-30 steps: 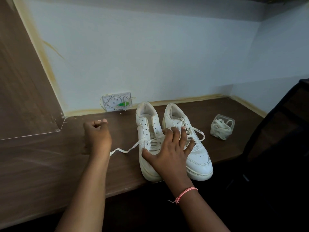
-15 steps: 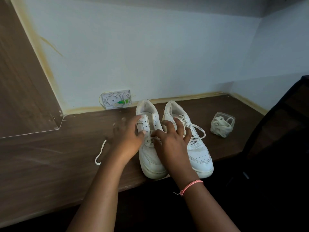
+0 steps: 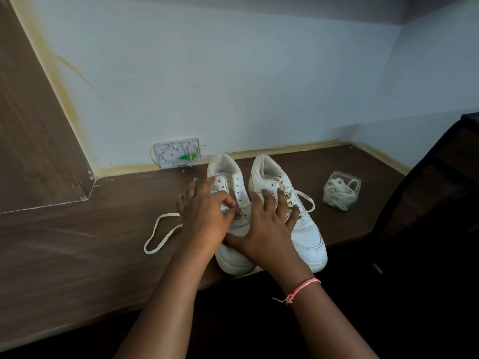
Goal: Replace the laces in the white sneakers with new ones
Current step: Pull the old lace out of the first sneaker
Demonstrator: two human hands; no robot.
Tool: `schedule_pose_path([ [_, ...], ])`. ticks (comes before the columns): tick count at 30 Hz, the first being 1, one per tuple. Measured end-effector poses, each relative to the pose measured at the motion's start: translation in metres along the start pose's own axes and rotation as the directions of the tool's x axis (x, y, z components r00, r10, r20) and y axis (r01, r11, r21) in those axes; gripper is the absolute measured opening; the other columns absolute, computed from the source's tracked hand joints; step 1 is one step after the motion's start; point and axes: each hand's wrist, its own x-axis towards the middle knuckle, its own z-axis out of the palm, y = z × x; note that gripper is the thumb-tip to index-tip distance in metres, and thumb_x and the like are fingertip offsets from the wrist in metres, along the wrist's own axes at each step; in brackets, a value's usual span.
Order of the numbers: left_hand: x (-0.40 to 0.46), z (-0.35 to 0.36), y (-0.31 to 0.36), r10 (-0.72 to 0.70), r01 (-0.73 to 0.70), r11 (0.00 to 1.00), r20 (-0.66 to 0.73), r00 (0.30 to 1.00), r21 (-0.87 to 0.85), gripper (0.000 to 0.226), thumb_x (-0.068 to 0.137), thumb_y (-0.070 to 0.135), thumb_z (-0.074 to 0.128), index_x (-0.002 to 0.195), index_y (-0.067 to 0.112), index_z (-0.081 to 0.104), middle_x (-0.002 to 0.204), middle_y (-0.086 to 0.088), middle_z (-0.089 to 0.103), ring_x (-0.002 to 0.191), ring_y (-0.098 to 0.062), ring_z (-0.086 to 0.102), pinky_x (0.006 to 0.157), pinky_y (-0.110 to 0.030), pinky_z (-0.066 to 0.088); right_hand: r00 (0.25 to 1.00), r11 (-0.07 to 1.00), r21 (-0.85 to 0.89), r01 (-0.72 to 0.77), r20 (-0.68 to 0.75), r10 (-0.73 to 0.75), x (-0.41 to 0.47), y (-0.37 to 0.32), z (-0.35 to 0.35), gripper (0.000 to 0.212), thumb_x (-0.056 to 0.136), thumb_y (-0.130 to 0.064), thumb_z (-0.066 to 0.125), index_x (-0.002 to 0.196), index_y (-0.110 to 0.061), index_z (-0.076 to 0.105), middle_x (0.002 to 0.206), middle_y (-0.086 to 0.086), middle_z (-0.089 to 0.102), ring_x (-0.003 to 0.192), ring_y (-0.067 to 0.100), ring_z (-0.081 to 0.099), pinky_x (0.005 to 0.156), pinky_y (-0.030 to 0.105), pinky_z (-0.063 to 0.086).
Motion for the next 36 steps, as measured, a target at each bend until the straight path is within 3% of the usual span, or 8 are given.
schedule_pose_path([
  [6,0.001,0.005,-0.001,-0.006,0.006,1.000,0.028,1.000,0.018,0.007,0.090,0.035,0.065,0.083,0.035,0.064,0.154,0.010,0.030,0.145,-0.020,0.019,0.115,-0.048,0.018,0.998,0.999,-0.017,-0.050,0.043,0.051,-0.003,-0.007,-0.001,0.119,0.067,-0.080,0.057,0.154,-0.018,0.005,0.162,0.006,-0.002,0.145,0.028,-0.026,0.111,0.059,-0.018],
  [11,0.009,-0.008,-0.020,-0.110,0.199,0.849,0.205,0.973,-0.489,0.018,0.096,0.022,0.059,0.080,0.029,0.061,0.141,0.007,0.042,0.125,-0.020,0.046,0.106,-0.042,0.039,0.994,0.994,-0.054,-0.094,0.049,0.096,-0.002,-0.009,0.001,0.131,0.063,-0.085,0.057,0.154,-0.016,-0.006,0.162,0.008,-0.009,0.144,0.030,-0.029,0.110,0.060,-0.020],
  [13,0.005,-0.018,-0.022,-0.195,0.329,0.841,0.327,0.925,-0.430,0.015,0.099,0.027,0.052,0.086,0.030,0.059,0.136,0.000,0.047,0.123,-0.022,0.047,0.106,-0.041,0.039,0.993,0.992,-0.067,-0.103,0.054,0.106,-0.002,-0.009,0.001,0.132,0.062,-0.085,0.057,0.153,-0.016,-0.009,0.162,0.008,-0.011,0.144,0.030,-0.030,0.110,0.060,-0.020],
  [16,0.002,-0.017,-0.020,-0.259,0.253,0.964,0.063,0.964,0.083,0.005,0.096,0.030,0.049,0.097,0.031,0.054,0.138,-0.001,0.042,0.140,-0.029,0.026,0.116,-0.057,0.016,0.993,0.993,-0.061,-0.100,0.058,0.104,-0.003,-0.011,0.000,0.132,0.063,-0.084,0.059,0.153,-0.017,-0.011,0.162,0.008,-0.013,0.143,0.031,-0.031,0.110,0.060,-0.021],
  [26,-0.004,0.005,0.002,-0.029,0.041,0.988,-0.080,0.996,0.148,0.008,0.086,0.043,0.067,0.087,0.036,0.061,0.150,0.011,0.038,0.147,-0.020,0.013,0.113,-0.055,0.006,0.996,0.996,0.027,-0.085,-0.001,0.085,-0.004,-0.010,0.001,0.126,0.049,-0.088,0.021,0.152,-0.023,-0.011,0.162,0.005,-0.007,0.145,0.028,-0.027,0.113,0.060,-0.016],
  [29,0.000,0.009,0.000,-0.054,0.061,0.997,-0.159,0.986,0.037,0.007,0.090,0.039,0.063,0.090,0.033,0.062,0.140,0.014,0.048,0.140,-0.019,0.029,0.108,-0.047,0.016,0.995,0.996,0.011,-0.089,0.036,0.088,-0.004,-0.010,-0.001,0.129,0.057,-0.088,0.044,0.153,-0.022,-0.012,0.162,0.006,-0.008,0.145,0.029,-0.027,0.113,0.060,-0.015],
  [33,0.002,0.001,0.006,-0.480,0.292,0.811,-0.292,0.827,-0.507,0.026,0.099,0.036,0.048,0.111,0.017,0.060,0.128,-0.003,0.056,0.125,-0.029,0.042,0.100,-0.045,0.028,0.994,0.995,-0.019,-0.096,0.046,0.097,-0.003,-0.011,-0.002,0.132,0.061,-0.083,0.060,0.152,-0.021,-0.014,0.162,0.006,-0.010,0.145,0.030,-0.028,0.113,0.062,-0.016],
  [36,0.003,-0.009,0.002,-0.300,0.171,0.941,-0.487,0.820,-0.292,0.038,0.093,0.055,0.039,0.101,0.024,0.059,0.119,-0.001,0.057,0.119,-0.027,0.043,0.097,-0.046,0.027,0.993,0.995,-0.030,-0.100,0.058,0.102,-0.002,-0.011,-0.001,0.135,0.061,-0.083,0.063,0.151,-0.022,-0.017,0.162,0.006,-0.012,0.144,0.030,-0.029,0.112,0.061,-0.017],
])
